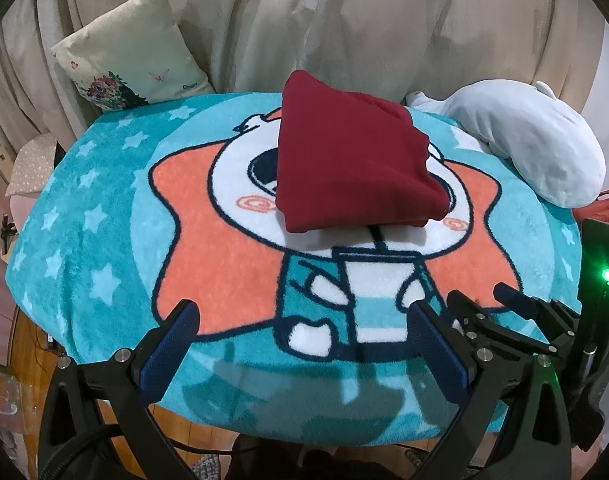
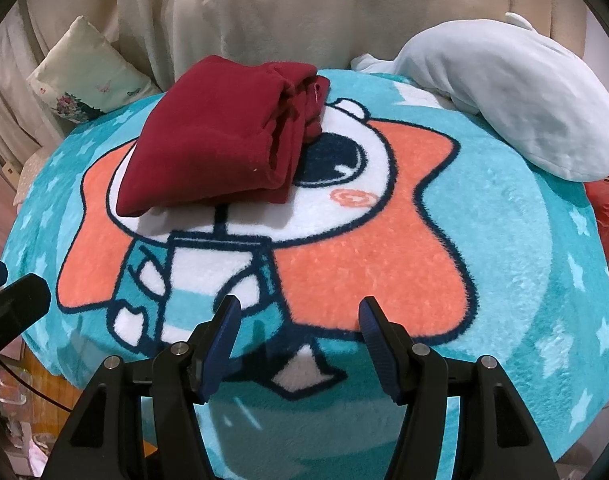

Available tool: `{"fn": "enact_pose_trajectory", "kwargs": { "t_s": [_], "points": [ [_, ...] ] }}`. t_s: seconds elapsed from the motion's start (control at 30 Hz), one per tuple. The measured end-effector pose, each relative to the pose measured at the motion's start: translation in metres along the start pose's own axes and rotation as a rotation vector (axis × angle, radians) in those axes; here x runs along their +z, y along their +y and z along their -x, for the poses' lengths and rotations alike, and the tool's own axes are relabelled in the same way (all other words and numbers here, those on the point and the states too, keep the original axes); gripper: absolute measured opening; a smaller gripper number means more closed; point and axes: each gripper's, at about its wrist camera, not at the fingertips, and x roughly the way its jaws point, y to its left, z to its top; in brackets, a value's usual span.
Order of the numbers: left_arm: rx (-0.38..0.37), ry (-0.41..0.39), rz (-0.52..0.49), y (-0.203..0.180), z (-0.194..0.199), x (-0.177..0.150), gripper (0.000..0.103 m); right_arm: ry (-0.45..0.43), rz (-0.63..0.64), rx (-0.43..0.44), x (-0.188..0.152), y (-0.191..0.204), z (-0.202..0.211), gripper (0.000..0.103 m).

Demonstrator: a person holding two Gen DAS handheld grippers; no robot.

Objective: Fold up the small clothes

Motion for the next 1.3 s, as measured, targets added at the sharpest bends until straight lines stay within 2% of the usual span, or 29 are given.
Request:
{"fn": "enact_pose_trajectory", "kwargs": {
  "t_s": [0.7,1.3],
  "points": [
    [-0.005,-0.005,-0.002,0.0003,-0.0020,0.0020,0.103,-0.052,0.015,-0.039,0.0052,-0.0024,0.0064,0.065],
    [-0.016,0.007,0.002,0.0003,-0.0077,0.0039,0.103,-0.047,0.025,-0.038,0.0073,0.0015,-0.0005,0.065]
  ]
}}
